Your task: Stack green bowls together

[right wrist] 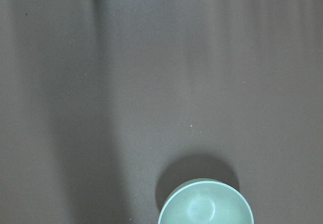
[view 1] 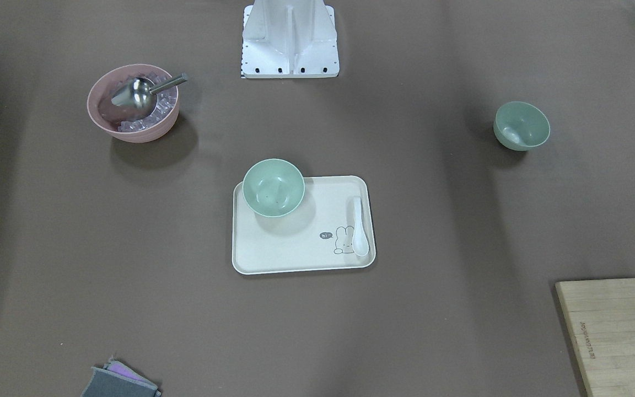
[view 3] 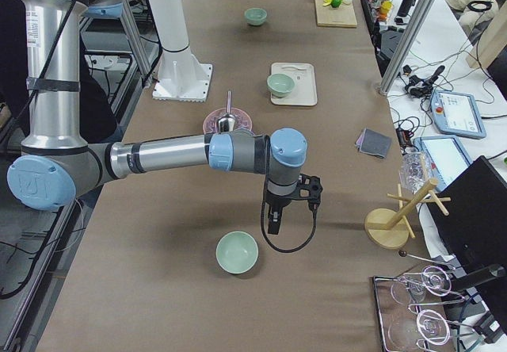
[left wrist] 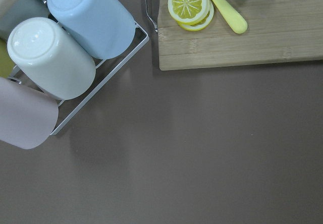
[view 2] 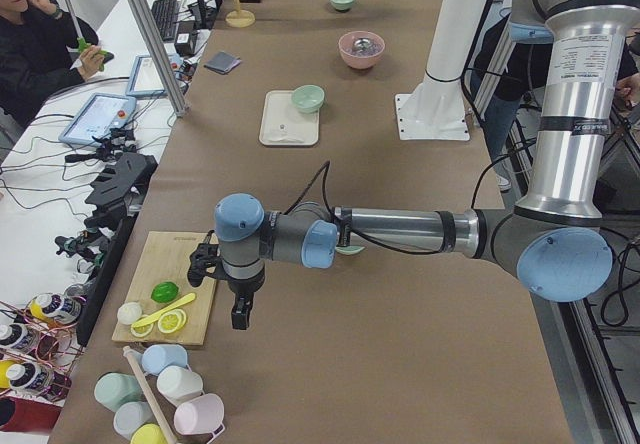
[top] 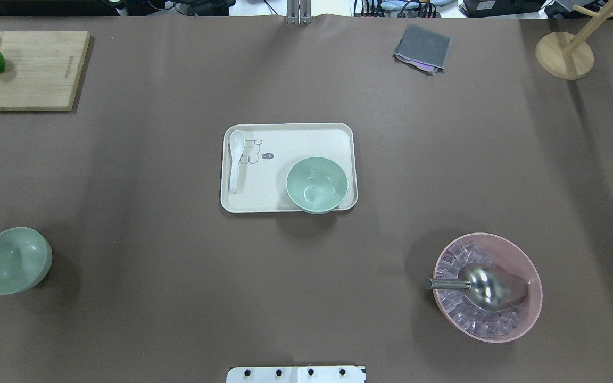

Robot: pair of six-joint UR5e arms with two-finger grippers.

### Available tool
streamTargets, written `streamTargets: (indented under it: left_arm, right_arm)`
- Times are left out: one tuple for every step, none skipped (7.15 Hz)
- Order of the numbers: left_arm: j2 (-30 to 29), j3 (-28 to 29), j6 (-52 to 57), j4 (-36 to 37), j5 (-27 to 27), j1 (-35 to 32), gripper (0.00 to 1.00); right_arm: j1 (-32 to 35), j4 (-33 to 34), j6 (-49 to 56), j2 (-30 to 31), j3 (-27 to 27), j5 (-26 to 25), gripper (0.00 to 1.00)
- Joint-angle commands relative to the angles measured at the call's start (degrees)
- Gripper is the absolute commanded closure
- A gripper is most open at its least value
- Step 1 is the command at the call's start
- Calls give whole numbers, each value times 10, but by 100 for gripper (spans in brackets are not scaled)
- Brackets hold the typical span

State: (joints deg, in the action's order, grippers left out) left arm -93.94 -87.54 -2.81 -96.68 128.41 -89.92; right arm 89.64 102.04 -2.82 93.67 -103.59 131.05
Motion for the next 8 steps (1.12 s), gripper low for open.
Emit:
streamTargets:
  left_arm:
    - [0,-1,0,-1,0,0,2]
    - [0,-2,0,-1,0,0,2]
    - [-1,-3,0,-1,0,0,2]
    - [-1,-3,0,-1,0,0,2]
    - [-1,-7,0,-1,1,0,2]
    - [-1,-15,-1,1,1,0,2]
    - [-1,-11,-3,2,0,0,2]
    - [-1,-11,-4,0,0,0,2]
  right_arm:
    - [0,0,0,0,1,0,0]
    - [0,0,-1,0,0,0,0]
    - [0,0,-1,-2,-1,0,0]
    - [0,0,-1,-4,-2,0,0]
    - [0,0,-1,-5,0,3,0]
    - [0,0,-1,-3,-1,11,0]
    - [0,0,-1,-2,-2,11,0]
    - [0,0,0,-2,-4,12,0]
